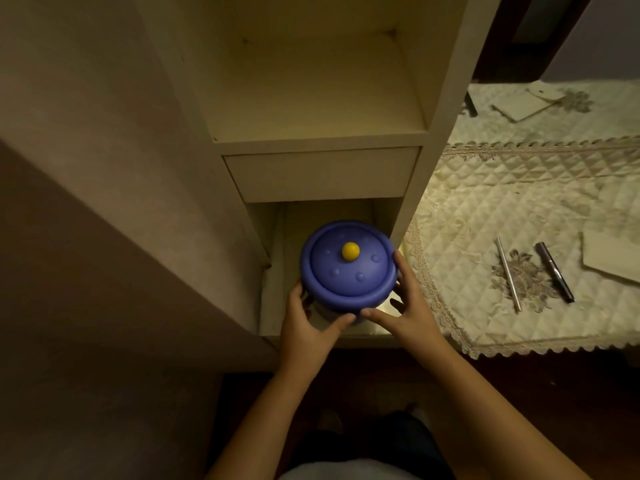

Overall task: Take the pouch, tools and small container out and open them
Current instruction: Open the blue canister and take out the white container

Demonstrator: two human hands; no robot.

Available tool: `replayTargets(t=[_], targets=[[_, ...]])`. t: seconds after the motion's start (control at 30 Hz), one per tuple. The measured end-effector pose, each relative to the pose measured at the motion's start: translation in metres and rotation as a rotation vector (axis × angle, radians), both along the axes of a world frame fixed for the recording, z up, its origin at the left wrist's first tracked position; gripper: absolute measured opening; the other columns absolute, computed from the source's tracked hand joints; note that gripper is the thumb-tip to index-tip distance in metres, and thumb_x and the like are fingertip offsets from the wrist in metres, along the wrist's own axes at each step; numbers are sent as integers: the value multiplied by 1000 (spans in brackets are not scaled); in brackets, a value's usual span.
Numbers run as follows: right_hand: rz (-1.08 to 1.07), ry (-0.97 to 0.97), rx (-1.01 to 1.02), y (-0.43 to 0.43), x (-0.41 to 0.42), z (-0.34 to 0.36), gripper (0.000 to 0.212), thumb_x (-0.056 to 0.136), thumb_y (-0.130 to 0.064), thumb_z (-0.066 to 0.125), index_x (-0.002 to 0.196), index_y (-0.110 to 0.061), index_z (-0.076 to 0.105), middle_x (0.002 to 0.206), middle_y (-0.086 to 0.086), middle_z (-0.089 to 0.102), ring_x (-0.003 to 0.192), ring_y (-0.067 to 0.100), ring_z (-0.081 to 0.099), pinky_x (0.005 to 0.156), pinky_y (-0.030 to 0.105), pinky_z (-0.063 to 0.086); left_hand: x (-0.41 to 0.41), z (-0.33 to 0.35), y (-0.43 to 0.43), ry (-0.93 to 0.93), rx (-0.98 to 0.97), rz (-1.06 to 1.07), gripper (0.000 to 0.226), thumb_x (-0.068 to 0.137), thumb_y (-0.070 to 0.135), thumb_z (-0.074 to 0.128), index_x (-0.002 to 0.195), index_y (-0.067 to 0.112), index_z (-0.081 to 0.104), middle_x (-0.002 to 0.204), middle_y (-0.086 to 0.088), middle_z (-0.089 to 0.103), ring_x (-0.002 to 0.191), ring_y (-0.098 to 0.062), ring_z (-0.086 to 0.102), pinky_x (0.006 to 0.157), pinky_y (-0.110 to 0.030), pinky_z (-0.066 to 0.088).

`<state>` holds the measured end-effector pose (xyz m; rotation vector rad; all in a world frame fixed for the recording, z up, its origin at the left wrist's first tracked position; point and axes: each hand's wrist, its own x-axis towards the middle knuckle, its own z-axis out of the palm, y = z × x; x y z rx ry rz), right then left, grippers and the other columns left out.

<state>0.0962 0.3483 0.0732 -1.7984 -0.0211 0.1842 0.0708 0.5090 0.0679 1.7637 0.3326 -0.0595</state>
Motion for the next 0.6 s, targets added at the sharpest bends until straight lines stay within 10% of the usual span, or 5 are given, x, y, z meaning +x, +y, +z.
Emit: replayTargets(t=[0.33,0.6], targets=[[6,28,-14,-15,10,11,85,72,-16,73,139,-29,22,137,-17,28,123,4,35,98,26,33,29,50,1,-419,542,7,51,71,41,61,111,10,59,113,-14,62,105,-12,48,89,-29,37],[57,37,-92,-17,19,15,82,72,-21,74,140,-25,27,130,-15,31,119,7,38,96,27,35,66,56,-13,-270,650,-235,28,78,19,65,104,12,61,112,-11,57,107,-27,47,86,-28,33]])
